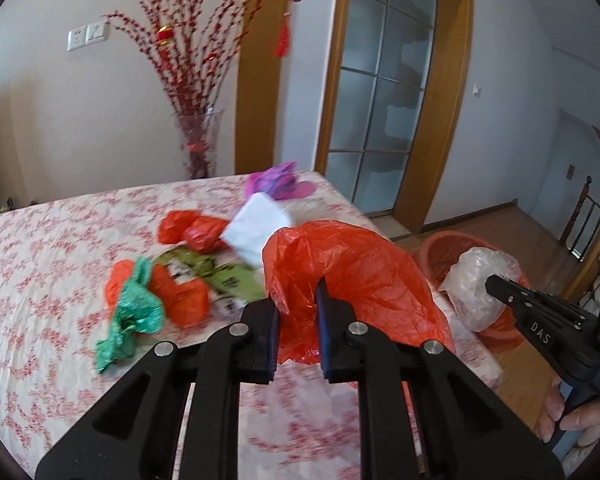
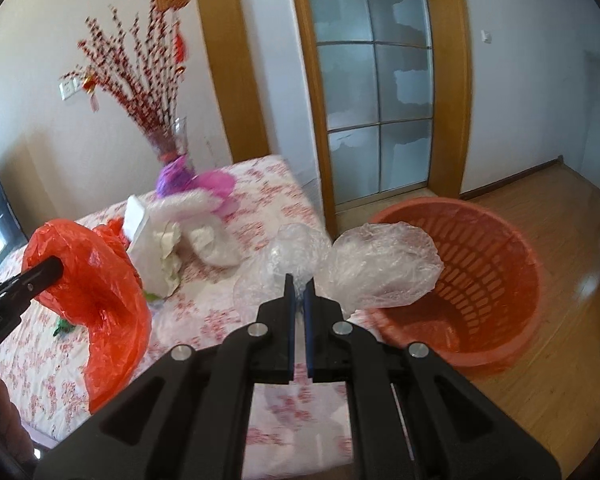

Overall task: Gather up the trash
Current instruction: 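Carry both bags over the orange wastebasket and open both tools to drop them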

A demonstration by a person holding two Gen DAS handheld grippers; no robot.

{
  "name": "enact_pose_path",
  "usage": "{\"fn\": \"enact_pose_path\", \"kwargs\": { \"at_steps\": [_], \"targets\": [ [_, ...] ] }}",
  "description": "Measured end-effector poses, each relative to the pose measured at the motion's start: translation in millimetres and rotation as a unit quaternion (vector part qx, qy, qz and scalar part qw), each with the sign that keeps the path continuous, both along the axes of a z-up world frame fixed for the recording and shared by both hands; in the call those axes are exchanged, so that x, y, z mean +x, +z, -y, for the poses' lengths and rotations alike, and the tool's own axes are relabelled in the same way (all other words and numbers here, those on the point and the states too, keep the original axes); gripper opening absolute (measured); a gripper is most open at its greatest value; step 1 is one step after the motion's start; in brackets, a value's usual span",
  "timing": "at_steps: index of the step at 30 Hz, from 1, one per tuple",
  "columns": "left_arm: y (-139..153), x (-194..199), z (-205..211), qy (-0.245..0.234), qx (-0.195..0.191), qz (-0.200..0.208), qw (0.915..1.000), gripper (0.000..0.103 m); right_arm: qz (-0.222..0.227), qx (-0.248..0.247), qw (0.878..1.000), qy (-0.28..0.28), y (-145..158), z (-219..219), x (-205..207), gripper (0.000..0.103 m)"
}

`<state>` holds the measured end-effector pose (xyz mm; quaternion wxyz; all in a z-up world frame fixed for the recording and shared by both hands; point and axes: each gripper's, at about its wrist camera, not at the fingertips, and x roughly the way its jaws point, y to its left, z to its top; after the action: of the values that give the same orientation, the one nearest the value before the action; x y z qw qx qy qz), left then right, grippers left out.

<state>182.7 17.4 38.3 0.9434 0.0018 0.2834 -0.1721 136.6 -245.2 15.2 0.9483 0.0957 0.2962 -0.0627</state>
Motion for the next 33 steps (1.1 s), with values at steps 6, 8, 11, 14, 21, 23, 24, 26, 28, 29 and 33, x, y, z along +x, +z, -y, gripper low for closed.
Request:
{"fn": "enact_pose_path", "kwargs": {
  "at_steps": [6, 8, 11, 14, 21, 23, 24, 26, 28, 29, 33],
  "targets": [
    [8.2, 2.6, 43.3, -0.028, -0.005, 0.008, 0.9996, 0.015, 0.015, 0.0, 0.999, -0.035, 9.8, 38.7, -12.0, 0.005],
    [9.3, 7.1, 61.1, -0.039, -0.007, 0.007, 0.9992, 0.015, 0.02, -0.002, 0.999, -0.049, 12.7, 53.6, -13.7, 0.005],
    [9.2, 13.1, 84.0, -0.054, -0.006, 0.006, 0.9985, 0.015, 0.023, -0.002, 0.997, -0.068, 15.0, 77.3, -14.0, 0.005],
    [6.4, 21.9, 110.6, -0.072, -0.007, 0.003, 0.9974, 0.015, 0.024, 0.001, 0.996, -0.086, 16.0, 100.6, -11.0, 0.005],
    [-3.2, 48.0, 174.1, -0.109, -0.006, -0.006, 0.994, 0.015, 0.026, 0.014, 0.993, -0.116, 11.7, 148.5, 4.2, 0.005],
    [-7.2, 52.7, 188.6, -0.117, -0.003, -0.008, 0.993, 0.015, 0.026, 0.017, 0.992, -0.121, 9.0, 159.1, 7.0, 0.005],
    [-10.0, 53.8, 195.3, -0.122, -0.002, -0.009, 0.9924, 0.015, 0.026, 0.019, 0.992, -0.123, 7.4, 163.5, 7.9, 0.005],
    [-16.4, 57.6, 207.7, -0.131, 0.002, -0.013, 0.9913, 0.015, 0.026, 0.024, 0.991, -0.128, 3.5, 174.0, 12.7, 0.005],
    [-19.1, 56.8, 216.1, -0.136, 0.003, -0.017, 0.9906, 0.015, 0.027, 0.028, 0.991, -0.13, 1.4, 183.0, 15.5, 0.005],
    [-22.7, 58.7, 221.0, -0.138, 0.005, -0.021, 0.9902, 0.015, 0.027, 0.03, 0.991, -0.131, 0.0, 187.1, 17.0, 0.005],
    [-27.8, 60.1, 237.2, -0.147, 0.007, -0.029, 0.9887, 0.015, 0.03, 0.036, 0.99, -0.132, -5.3, 197.9, 23.4, 0.005]
  ]
}}
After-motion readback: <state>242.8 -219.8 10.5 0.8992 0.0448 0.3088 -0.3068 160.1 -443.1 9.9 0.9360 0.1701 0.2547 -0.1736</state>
